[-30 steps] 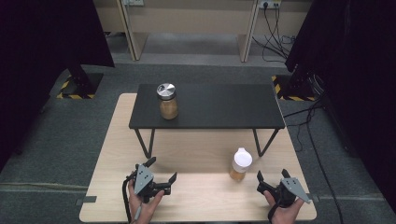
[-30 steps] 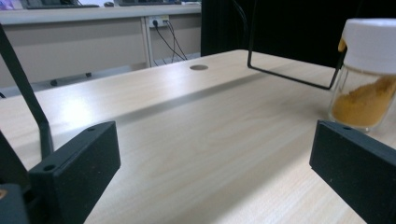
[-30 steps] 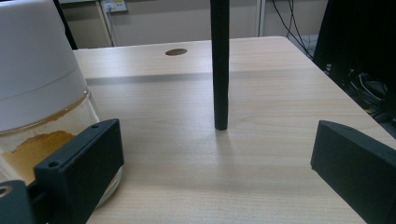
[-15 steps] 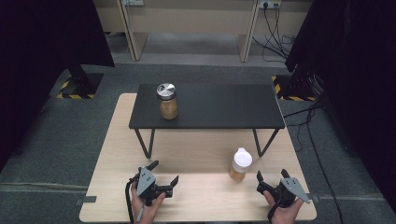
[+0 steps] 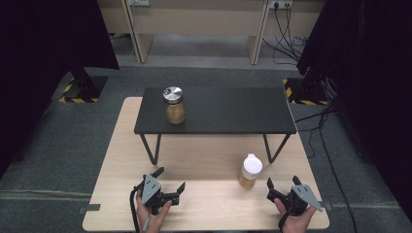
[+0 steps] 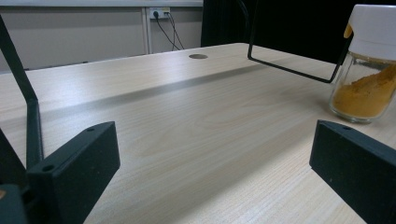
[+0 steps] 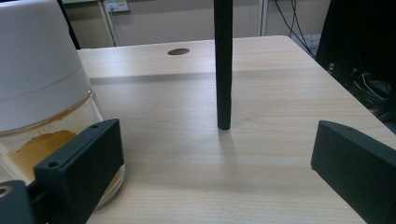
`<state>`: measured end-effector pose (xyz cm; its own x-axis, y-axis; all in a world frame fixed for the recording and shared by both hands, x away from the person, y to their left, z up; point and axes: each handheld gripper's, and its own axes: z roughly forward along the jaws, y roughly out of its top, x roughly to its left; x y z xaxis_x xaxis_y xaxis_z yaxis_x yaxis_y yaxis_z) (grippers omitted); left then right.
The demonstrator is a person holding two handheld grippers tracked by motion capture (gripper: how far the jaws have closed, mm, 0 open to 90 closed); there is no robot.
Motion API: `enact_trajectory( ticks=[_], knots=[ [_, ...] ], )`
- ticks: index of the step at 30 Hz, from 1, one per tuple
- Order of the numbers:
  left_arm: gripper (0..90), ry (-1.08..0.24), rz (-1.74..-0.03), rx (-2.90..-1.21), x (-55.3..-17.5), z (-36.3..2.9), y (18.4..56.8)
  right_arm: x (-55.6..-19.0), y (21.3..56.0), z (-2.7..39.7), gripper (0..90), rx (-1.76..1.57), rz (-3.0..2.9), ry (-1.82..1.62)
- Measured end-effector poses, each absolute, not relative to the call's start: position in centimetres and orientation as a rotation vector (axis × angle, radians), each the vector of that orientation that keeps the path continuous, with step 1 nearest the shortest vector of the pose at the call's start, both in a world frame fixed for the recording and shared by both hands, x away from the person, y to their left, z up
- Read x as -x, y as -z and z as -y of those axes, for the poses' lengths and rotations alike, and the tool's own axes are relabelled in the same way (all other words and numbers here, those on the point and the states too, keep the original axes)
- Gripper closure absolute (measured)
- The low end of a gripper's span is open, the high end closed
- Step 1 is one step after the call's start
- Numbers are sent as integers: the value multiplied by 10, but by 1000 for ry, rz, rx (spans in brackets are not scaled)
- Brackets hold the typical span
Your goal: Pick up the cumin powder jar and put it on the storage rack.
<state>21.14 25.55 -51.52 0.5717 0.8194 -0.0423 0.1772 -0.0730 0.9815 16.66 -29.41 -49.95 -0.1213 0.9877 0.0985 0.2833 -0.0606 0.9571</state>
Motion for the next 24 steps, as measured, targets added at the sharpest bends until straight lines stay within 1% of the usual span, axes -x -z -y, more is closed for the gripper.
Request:
enact_trajectory(
  ticks=[24],
  knots=[
    [8,-642,-887,-1574,-212,-258,515,-166,500,294,25,-1408,-1484,-1222]
  ],
)
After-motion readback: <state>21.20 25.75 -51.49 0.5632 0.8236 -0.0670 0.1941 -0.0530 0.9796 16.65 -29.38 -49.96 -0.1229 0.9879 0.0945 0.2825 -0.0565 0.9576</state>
